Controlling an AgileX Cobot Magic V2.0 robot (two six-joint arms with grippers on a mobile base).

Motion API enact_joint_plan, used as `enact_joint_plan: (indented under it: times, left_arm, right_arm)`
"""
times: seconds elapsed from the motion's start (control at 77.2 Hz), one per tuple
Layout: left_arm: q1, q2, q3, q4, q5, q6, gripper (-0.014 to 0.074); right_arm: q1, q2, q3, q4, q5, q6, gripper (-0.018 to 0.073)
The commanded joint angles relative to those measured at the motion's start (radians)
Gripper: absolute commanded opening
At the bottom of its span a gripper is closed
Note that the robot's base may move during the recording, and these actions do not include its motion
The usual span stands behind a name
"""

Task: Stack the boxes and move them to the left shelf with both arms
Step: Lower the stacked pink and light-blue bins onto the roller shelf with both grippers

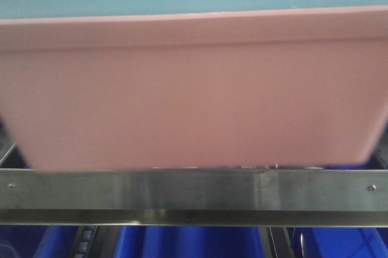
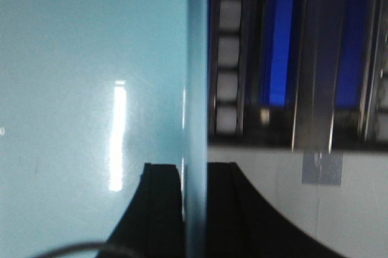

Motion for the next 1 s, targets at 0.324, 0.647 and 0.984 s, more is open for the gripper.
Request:
enact_joint_plan:
  times: [0.324,0.647,0.984]
  left_arm:
    - [0.130,0.199,-0.257,-0.001,-0.197,0.129,0.0007]
    - [0.139,0.262,-0.261,-0.001,-0.225,0.129,0.0007]
    - [0.139,0.312,-0.261,0.008,-0.230,0.129,0.0008]
  right_arm:
    - [-0.128,0.167,-0.170,-0.006,-0.237,-0.117,0.0052]
    - [-0.131,0.232,-0.175,-0.006,-0.317,-0.121,0.0052]
    - [-0.134,0.275,-0.175,-0.008,-0.367,-0.121,0.0052]
